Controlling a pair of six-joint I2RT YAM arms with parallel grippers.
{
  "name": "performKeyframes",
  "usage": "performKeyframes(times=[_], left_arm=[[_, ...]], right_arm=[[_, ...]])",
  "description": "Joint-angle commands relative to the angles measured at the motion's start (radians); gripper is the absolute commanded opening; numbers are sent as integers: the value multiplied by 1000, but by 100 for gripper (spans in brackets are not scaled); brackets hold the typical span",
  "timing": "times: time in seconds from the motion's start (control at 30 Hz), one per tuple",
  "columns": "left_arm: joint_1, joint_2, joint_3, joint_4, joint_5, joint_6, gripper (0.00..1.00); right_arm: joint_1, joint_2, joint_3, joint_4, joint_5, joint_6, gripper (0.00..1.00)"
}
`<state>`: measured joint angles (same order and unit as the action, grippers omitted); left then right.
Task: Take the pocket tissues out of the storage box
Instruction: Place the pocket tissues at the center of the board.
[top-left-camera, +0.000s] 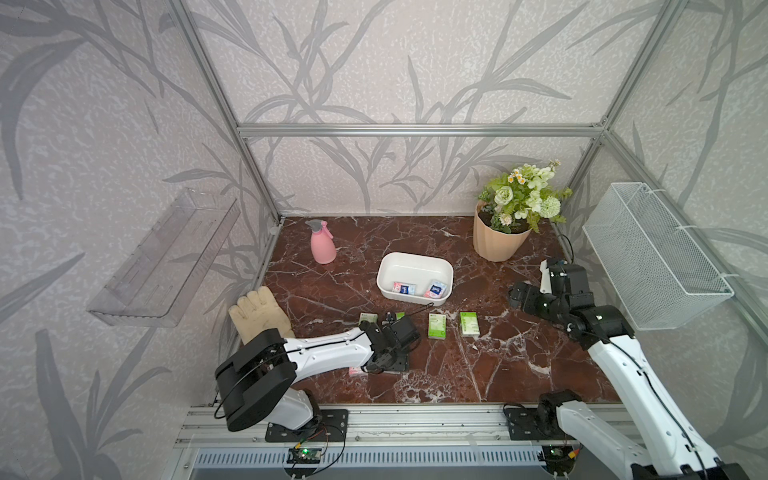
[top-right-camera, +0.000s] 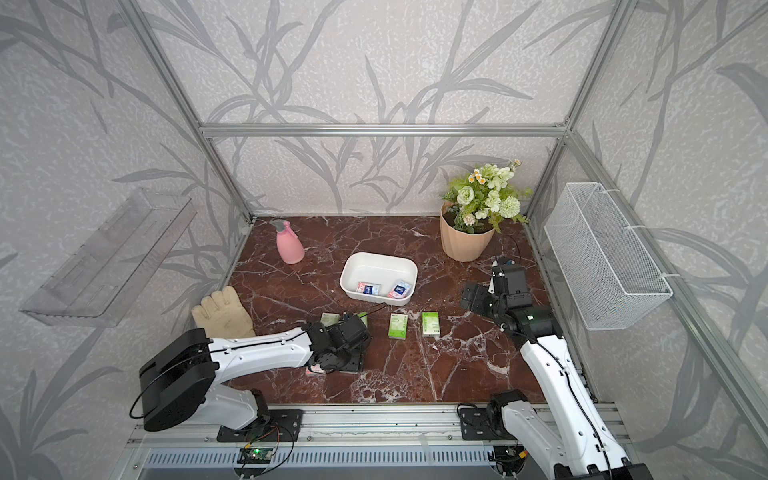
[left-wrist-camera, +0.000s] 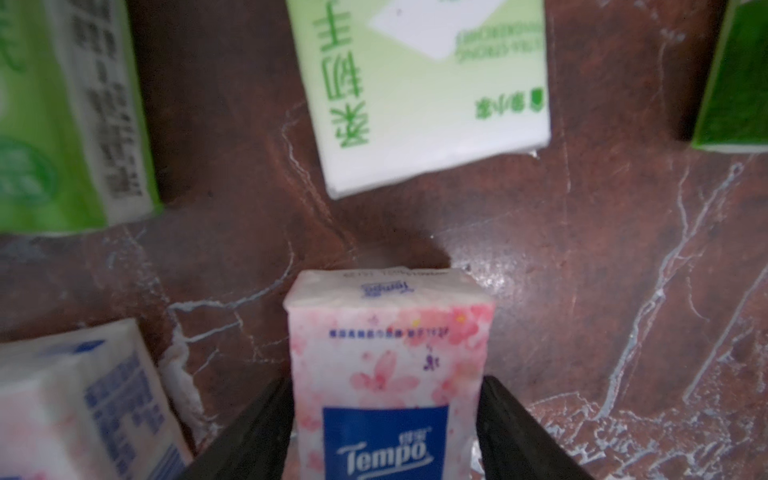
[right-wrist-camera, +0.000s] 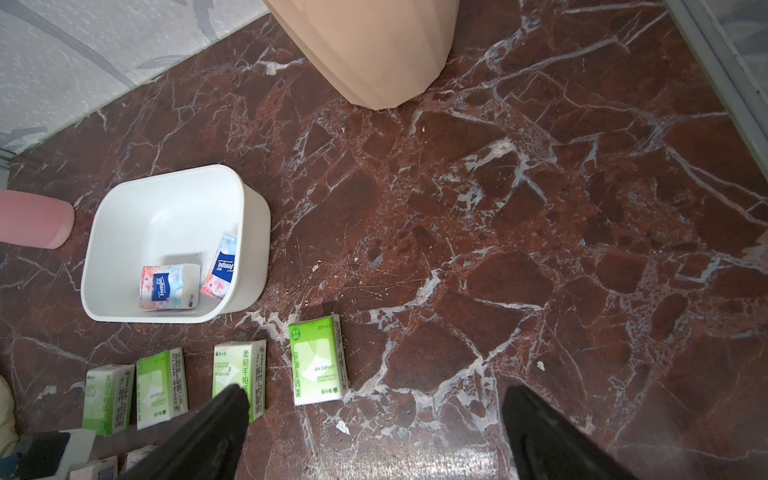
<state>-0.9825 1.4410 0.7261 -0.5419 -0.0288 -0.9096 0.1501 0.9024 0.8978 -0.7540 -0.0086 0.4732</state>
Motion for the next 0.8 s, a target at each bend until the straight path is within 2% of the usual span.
performKeyframes(times=[0.0,0.2,0.4,0.53,0.63,0.77], left_arm=[[-4,-48,-10,-29,-27,8,79],[-3,-126,6,-64,-67,39,93],[10,-179,122,-191,-191,104,97],[52,-206,227,-230,-245,220,98],[111,-207,295,-212,-215,330,98],[236,-163,366,-187,-107,390,96]], right_arm=[[-3,-12,-6,-18,21,-8,99],[-3,-9,1,-18,18,-3,99],[-3,-8,12,-22,12,-4,99],[-3,-1,9,-18,4,0,99],[-3,4,2,-13,-1,6,99],[-3,-3,-7,-9,3,15,99]])
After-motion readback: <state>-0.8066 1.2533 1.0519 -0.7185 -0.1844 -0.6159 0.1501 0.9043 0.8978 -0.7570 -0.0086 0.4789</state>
